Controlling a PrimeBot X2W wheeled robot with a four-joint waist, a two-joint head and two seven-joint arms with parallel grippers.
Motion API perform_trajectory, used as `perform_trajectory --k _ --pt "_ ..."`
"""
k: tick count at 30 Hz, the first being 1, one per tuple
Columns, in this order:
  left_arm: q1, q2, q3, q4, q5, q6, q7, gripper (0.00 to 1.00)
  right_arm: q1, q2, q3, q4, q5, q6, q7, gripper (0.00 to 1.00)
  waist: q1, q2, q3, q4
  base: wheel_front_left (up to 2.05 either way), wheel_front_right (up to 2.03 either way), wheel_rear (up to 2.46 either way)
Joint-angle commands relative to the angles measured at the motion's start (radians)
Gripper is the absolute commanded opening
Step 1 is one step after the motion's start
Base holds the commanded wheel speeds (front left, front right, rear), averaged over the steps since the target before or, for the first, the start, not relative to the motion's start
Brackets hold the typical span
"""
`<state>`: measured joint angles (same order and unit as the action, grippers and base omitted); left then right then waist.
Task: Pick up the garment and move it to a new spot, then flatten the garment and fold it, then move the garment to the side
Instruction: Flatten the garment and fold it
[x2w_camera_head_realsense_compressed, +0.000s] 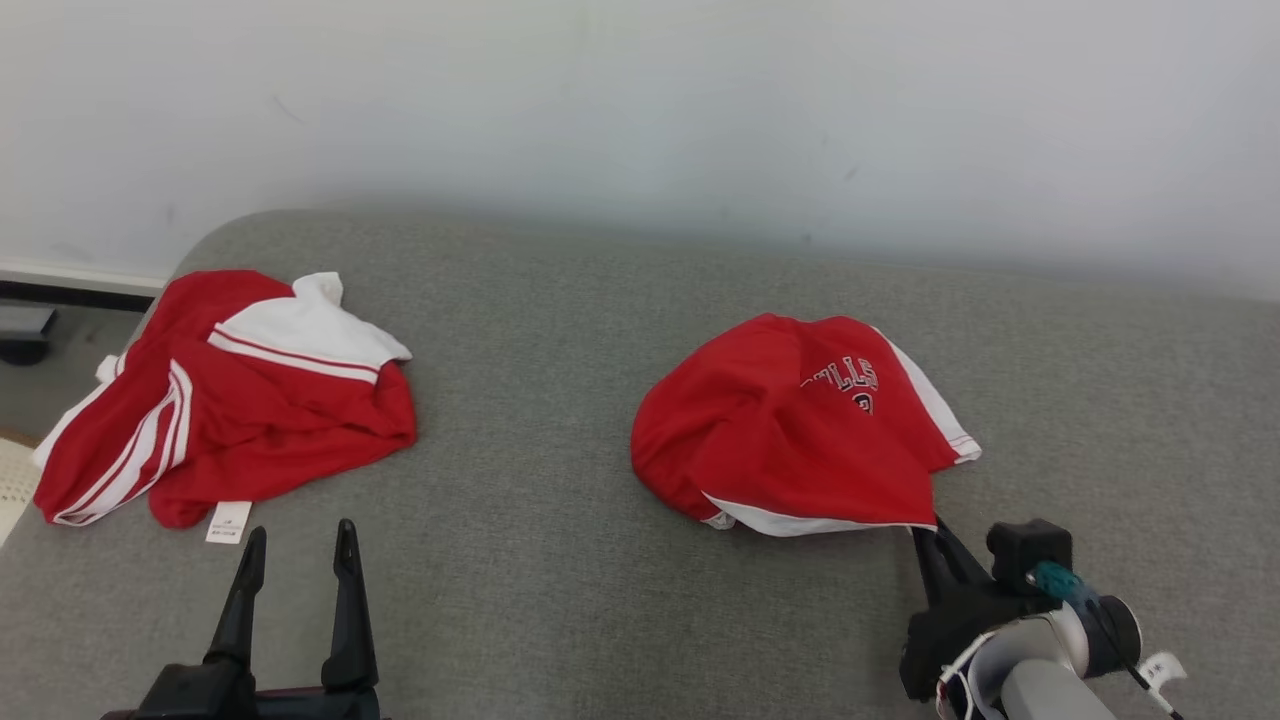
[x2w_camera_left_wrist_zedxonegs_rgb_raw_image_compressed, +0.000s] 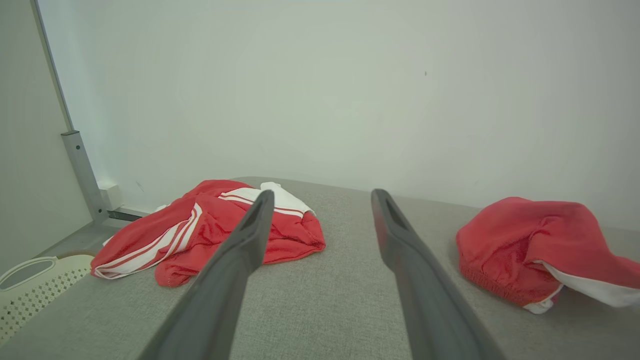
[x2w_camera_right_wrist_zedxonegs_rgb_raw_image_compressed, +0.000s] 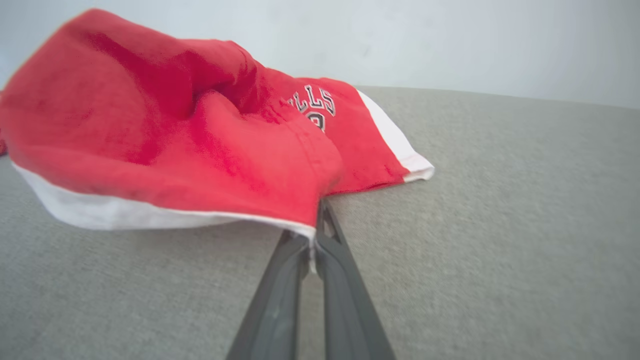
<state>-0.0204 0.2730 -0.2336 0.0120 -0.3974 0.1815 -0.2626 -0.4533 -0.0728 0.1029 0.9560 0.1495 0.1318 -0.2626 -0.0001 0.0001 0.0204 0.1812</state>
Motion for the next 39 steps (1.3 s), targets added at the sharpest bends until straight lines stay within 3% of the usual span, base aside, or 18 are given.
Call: perform_trajectory --k 1,6,15,16,17,29,35,39 --pt "0.008 -0.008 -0.001 -0.001 0.006 -0.002 -0.003 1.00 0.061 -0.014 -0.005 -0.057 -0.003 -0.002 -0.001 0.00 0.0001 -0.0001 0.002 -0.050 0.00 0.00 0.00" --pt "-0.004 -0.017 -0.003 0.008 0.011 -0.012 -0.003 1.00 0.223 -0.049 -0.037 -0.257 -0.027 -0.002 0.000 0.00 0.0001 -0.0001 0.007 -0.112 0.00 0.00 0.00" --pt "-0.020 -0.023 -0.007 0.033 0.010 -0.024 -0.002 1.00 0.437 -0.041 -0.121 -0.578 -0.062 -0.002 0.147 0.02 0.0001 -0.0001 0.022 -0.183 0.00 0.00 0.00" --pt "-0.021 -0.023 -0.011 0.038 0.010 -0.028 -0.001 1.00 0.446 -0.036 -0.126 -0.605 -0.057 -0.002 0.157 0.33 0.0001 -0.0001 0.023 -0.185 0.00 0.00 0.00" --pt "-0.022 -0.025 -0.013 0.044 0.008 -0.029 -0.001 1.00 0.454 -0.031 -0.130 -0.624 -0.051 -0.002 0.171 1.00 0.0001 -0.0001 0.023 -0.186 0.00 0.00 0.00" --pt "-0.005 -0.027 -0.027 0.094 -0.011 -0.039 0.002 1.00 0.501 -0.004 -0.130 -0.920 0.032 -0.002 0.225 1.00 0.0001 -0.0001 0.018 -0.213 0.00 0.00 0.00" --pt "-0.023 -0.028 -0.038 0.102 -0.012 -0.046 0.007 1.00 0.511 0.003 -0.122 -0.976 0.029 -0.002 0.245 1.00 0.0001 -0.0001 0.024 -0.233 0.00 0.00 0.00" --pt "-0.056 -0.021 -0.066 0.143 -0.021 -0.089 0.027 1.00 0.499 0.013 -0.121 -0.975 0.035 -0.002 0.237 1.00 0.0001 -0.0001 0.039 -0.265 0.00 0.00 0.00"
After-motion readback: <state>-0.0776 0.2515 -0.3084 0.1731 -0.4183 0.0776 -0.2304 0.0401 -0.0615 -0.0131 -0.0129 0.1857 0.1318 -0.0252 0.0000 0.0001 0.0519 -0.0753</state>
